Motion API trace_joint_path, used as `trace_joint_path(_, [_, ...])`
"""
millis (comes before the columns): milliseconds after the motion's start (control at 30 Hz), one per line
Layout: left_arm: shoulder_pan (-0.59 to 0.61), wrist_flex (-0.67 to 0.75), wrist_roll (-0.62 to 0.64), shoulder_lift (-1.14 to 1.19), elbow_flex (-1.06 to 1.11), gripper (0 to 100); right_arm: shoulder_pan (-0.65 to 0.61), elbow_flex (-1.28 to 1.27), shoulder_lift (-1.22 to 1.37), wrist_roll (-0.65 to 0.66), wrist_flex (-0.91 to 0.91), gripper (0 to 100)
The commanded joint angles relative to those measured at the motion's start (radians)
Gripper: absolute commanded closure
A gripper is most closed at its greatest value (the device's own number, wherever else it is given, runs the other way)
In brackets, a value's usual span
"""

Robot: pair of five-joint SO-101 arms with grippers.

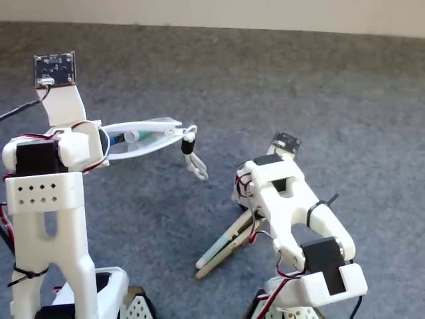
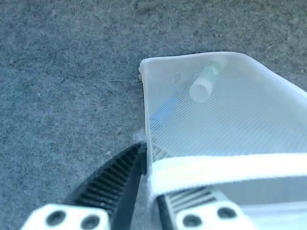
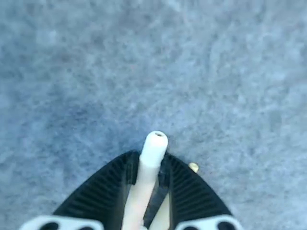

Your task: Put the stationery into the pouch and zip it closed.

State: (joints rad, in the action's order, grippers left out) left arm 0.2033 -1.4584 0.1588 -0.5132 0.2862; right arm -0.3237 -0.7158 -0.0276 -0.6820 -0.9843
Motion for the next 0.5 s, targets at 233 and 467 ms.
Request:
trace_joint_path(233, [-0.012, 0.021, 0.005, 0.012, 0.007, 99, 0.004, 0.064, -0.176, -0.006, 0.010, 99.4])
trace_joint_path(467, [-0.012, 0.021, 0.005, 0.012, 0.007, 99, 0.004, 0.054, -0.403, -0.006, 0.004, 99.4])
